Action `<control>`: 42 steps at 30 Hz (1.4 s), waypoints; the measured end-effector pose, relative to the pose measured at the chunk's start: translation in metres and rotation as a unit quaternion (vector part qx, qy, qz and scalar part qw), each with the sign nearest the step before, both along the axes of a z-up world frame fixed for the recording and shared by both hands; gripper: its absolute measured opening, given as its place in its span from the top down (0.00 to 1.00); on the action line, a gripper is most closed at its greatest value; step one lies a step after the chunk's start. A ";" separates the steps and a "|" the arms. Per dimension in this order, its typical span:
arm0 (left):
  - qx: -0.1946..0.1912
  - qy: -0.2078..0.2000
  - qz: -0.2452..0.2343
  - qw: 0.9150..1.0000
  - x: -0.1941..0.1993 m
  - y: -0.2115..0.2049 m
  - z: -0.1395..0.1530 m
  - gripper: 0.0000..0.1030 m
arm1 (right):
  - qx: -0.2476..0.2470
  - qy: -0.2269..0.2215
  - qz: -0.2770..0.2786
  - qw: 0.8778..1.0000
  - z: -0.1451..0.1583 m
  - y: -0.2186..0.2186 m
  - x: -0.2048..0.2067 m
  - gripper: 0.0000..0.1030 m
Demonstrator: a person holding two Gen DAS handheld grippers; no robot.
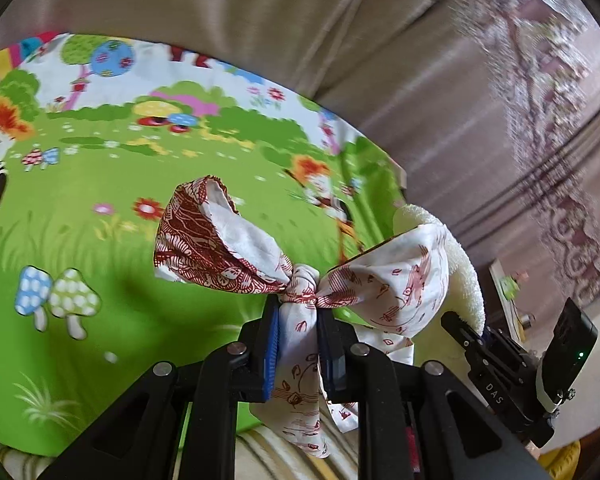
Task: Organize soft objects
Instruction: 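Carry the cloth bow and fluffy towel over the box and open both tools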
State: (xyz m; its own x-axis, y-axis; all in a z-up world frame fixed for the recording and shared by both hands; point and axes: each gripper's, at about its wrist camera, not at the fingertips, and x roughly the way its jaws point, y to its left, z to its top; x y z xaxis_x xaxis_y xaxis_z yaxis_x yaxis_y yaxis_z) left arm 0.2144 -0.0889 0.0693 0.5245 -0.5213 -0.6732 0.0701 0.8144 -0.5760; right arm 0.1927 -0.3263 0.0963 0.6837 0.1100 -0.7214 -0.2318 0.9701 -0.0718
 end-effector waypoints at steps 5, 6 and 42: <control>-0.005 -0.009 -0.040 0.999 -0.014 -0.035 0.011 0.82 | 0.003 0.001 -0.044 0.999 0.008 -0.045 -0.039 0.76; -0.006 -0.011 -0.051 0.999 -0.019 -0.045 0.014 0.82 | 0.003 0.001 -0.053 0.999 0.009 -0.054 -0.047 0.76; 0.126 0.024 -0.258 0.958 -0.075 -0.289 -0.031 0.80 | 0.036 0.079 -0.277 0.957 -0.059 -0.239 -0.150 0.70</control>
